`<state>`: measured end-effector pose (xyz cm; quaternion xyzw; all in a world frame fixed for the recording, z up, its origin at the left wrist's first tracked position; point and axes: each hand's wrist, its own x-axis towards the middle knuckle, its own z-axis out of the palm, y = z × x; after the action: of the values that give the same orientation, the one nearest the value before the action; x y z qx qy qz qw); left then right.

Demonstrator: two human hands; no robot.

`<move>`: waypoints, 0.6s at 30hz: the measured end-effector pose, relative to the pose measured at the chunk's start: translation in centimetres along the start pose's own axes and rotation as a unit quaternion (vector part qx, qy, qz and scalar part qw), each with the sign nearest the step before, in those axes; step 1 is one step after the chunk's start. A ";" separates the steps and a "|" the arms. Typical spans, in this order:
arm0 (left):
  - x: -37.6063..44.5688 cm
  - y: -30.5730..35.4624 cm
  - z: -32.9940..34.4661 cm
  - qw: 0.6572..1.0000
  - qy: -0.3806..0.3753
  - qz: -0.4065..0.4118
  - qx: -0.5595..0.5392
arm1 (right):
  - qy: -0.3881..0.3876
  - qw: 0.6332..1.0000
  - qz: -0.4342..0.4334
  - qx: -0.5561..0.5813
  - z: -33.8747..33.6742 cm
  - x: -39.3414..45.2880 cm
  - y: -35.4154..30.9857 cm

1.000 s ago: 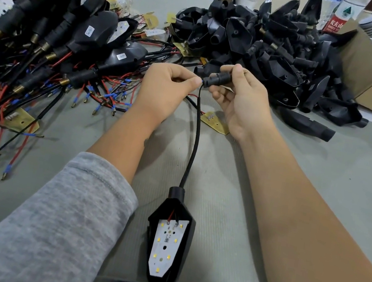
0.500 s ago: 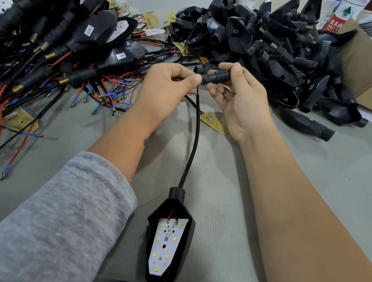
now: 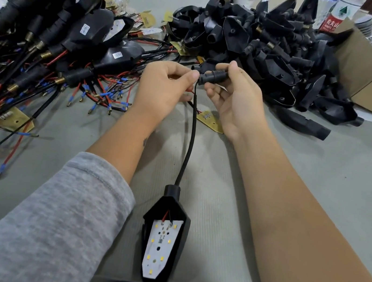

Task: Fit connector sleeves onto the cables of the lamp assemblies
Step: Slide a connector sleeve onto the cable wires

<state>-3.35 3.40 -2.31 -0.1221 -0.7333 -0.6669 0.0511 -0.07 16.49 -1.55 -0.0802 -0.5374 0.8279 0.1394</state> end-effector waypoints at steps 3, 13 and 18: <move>0.0 0.1 0.0 0.999 0.012 -0.008 -0.032 | -0.022 0.999 0.005 0.025 0.2 -0.2 -0.1; 0.0 0.0 -0.1 0.998 -0.004 -0.027 -0.058 | -0.022 1.000 0.005 0.018 0.3 -0.1 0.2; 0.1 0.2 0.3 0.989 0.019 -0.067 -0.133 | -0.012 1.000 0.001 0.024 0.2 0.0 0.2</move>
<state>-3.42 3.69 -2.13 -0.0657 -0.6435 -0.7626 0.0037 -0.15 16.25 -1.63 -0.0675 -0.5185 0.8418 0.1344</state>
